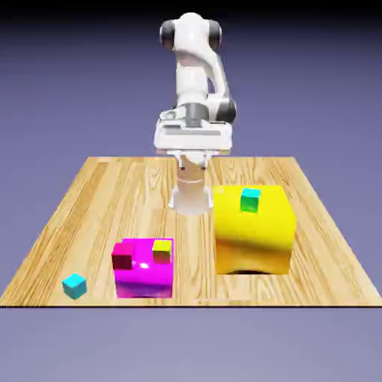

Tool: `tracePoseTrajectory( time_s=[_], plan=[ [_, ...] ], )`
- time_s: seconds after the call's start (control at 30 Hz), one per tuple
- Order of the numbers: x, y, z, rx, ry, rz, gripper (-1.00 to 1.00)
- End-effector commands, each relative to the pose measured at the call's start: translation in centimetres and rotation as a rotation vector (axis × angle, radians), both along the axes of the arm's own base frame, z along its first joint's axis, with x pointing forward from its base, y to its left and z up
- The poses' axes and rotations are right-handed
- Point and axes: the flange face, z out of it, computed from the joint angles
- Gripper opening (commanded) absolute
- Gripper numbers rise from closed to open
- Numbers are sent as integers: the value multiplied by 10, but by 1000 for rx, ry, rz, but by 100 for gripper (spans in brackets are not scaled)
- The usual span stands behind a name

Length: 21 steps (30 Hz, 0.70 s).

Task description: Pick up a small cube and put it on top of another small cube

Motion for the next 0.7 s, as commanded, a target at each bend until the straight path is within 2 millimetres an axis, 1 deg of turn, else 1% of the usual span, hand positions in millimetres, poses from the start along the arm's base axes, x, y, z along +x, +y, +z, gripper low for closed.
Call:
tracePoseTrajectory(
  time_s=[0.0,0.2,0.37,0.53,0.67],
  plan=[
    [8,-9,-5,6,21,-24,0],
    [52,-69,-44,46,147,-167,0],
    [77,-127,-86,82,250,-288,0],
    [91,-188,-136,121,350,-410,0],
    [93,-238,-182,153,429,-506,0]
  ],
)
